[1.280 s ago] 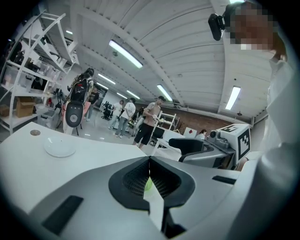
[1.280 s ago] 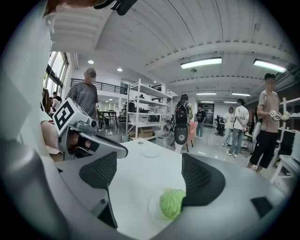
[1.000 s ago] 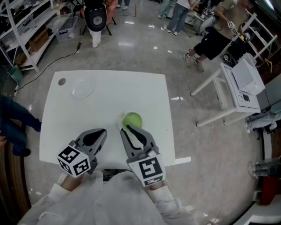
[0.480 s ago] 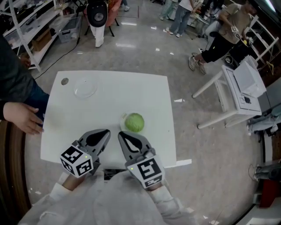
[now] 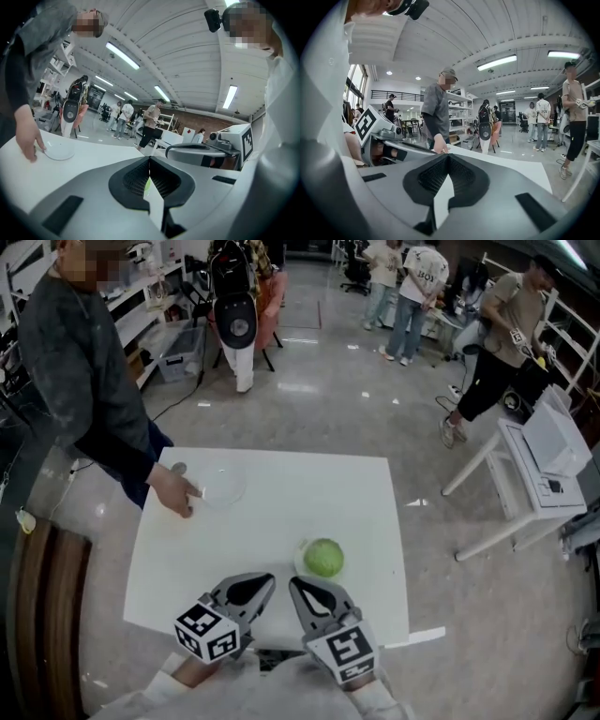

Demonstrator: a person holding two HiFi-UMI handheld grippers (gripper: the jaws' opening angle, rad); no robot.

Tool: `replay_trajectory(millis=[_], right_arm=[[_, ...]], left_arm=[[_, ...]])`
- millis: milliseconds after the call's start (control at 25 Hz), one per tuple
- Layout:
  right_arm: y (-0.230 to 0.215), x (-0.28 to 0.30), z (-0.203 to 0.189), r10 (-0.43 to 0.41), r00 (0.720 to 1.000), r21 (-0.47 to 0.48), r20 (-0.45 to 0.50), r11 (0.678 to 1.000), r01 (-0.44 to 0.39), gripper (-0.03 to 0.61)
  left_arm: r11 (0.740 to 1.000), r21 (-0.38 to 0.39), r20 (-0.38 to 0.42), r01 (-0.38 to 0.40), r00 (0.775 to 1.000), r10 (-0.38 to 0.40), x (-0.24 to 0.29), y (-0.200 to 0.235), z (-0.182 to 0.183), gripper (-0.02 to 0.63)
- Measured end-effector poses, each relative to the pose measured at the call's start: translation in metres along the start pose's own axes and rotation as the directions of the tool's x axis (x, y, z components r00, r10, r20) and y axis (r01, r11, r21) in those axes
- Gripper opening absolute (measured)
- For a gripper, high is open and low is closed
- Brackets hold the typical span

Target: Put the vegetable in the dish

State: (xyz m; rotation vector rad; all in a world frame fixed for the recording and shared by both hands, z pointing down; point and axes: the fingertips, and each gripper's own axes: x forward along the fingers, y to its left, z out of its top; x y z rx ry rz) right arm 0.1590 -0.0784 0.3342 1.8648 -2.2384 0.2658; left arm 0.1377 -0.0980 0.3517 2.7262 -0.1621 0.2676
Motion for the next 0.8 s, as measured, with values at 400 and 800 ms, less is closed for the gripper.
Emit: replay_trajectory(millis=[400,800], right_arm=[[0.000,0.000,0.007,0.001,1.000,-0.010,0.014,1.000,-0.001,0.011],[0.002,0.007,0.012,-0.005,1.000,-0.030,0.001,1.000,0.005,0.011]], left_arm=[[0.999,0.031,0.016,-0.021,1.000,0.020,-0.002,0.000,0.007,0.008],[0.999,0.030,0.013,-0.020,1.000,0.020,-0.005,0.003,0.012,0.008]])
